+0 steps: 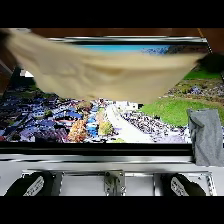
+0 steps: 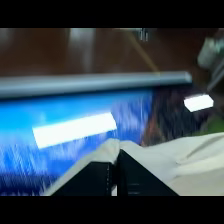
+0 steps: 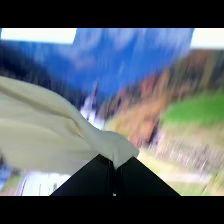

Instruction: Fold the shirts.

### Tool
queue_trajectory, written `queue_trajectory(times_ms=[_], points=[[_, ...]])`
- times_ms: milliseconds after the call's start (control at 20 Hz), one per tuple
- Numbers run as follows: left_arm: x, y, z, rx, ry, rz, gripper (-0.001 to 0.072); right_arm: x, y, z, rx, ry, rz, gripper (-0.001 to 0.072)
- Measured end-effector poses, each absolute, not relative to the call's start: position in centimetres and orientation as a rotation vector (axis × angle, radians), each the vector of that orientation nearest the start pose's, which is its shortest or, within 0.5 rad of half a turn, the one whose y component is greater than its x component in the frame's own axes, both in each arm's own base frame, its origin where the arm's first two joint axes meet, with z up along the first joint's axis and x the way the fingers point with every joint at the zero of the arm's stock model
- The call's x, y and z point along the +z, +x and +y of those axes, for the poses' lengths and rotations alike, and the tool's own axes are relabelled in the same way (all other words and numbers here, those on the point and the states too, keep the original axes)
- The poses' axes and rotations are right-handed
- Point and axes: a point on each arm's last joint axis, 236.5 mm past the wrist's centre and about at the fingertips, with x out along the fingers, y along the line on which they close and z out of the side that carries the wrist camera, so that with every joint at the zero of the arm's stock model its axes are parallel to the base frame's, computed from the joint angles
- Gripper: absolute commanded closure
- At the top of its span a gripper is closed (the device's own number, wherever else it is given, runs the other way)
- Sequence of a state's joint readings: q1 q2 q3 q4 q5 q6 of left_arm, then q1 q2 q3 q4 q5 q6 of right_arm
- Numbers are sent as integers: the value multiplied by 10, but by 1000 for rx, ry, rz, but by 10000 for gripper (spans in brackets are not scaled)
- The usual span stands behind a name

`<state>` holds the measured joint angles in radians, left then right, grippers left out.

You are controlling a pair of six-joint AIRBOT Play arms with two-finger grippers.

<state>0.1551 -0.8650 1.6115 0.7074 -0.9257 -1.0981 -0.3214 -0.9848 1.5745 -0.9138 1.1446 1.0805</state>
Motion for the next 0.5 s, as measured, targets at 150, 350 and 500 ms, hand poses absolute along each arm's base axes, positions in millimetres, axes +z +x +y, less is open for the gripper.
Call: queue_trajectory(times_ms=[150,350,500], points=[[570,238,-96,-453,-1,-305,669,503,292,24,181,-135,-86,652],[609,153,-90,-363,29,-431,670,571,182,37,64,-207,-317,652],[588,140,-75,-263,72,-338,669,550,160,23,-30,-248,-218,651]])
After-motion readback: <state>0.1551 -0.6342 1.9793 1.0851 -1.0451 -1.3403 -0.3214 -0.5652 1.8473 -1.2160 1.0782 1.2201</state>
